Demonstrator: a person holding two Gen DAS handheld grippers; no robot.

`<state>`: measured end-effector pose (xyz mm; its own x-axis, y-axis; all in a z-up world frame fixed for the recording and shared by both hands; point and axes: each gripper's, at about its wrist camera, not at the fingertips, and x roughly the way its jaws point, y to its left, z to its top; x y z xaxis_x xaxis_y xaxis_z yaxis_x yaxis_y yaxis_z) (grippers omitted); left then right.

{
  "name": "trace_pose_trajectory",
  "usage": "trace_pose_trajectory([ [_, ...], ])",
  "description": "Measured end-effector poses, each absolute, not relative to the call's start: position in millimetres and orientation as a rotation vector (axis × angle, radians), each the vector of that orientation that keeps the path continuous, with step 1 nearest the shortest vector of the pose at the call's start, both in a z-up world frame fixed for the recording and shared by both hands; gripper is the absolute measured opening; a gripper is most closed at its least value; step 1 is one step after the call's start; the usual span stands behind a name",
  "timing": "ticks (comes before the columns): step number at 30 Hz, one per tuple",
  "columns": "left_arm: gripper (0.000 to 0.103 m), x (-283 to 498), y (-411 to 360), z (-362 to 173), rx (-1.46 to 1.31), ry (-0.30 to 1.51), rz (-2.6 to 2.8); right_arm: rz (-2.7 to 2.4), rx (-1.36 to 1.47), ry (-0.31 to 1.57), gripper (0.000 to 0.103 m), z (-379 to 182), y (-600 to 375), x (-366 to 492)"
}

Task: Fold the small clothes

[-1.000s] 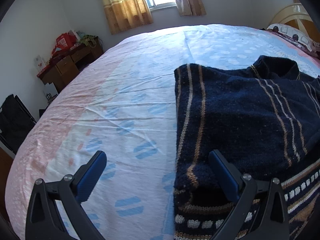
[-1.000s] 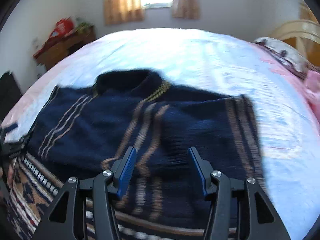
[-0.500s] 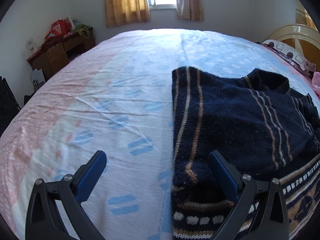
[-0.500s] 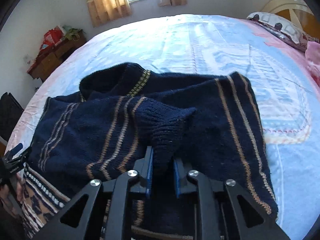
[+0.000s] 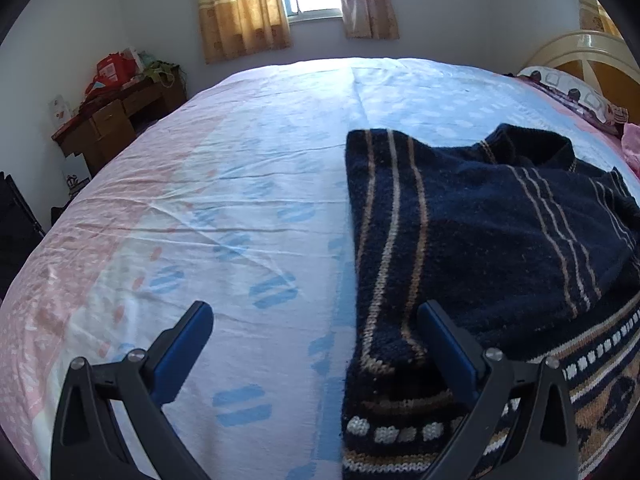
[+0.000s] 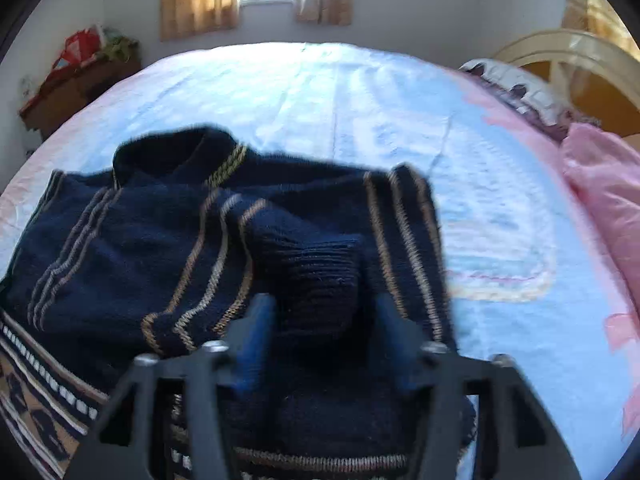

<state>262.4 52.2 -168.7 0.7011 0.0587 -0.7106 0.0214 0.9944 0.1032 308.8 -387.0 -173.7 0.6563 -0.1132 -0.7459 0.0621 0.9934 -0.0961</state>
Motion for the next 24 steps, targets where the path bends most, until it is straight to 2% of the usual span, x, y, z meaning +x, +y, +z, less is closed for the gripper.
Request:
trace_pose_trajectory([
  [4,0.103,260.1,54.3,-169.7,0.112,0.801,0.06,0.038,-0.085,0.817,0.058,-163.2,-355.5,302.8],
  [8,0.103,256.7,53.7,-171.2,0.12,0.807,0.051,0.107,-0.114,0.916,0.058,-191.7,-329.9,313.6],
  [17,0.103,243.0,49.3,-165.6,0.127,0.796,0.018,0.072,0.003,0.867,0.058,-177.5,-357.8,296.8],
  [24,0.103,235.0,44.3,-165.0,0.153,0.816,-0.01,0.019,0.041,0.885,0.058,-190.3,-381.9,278.9],
])
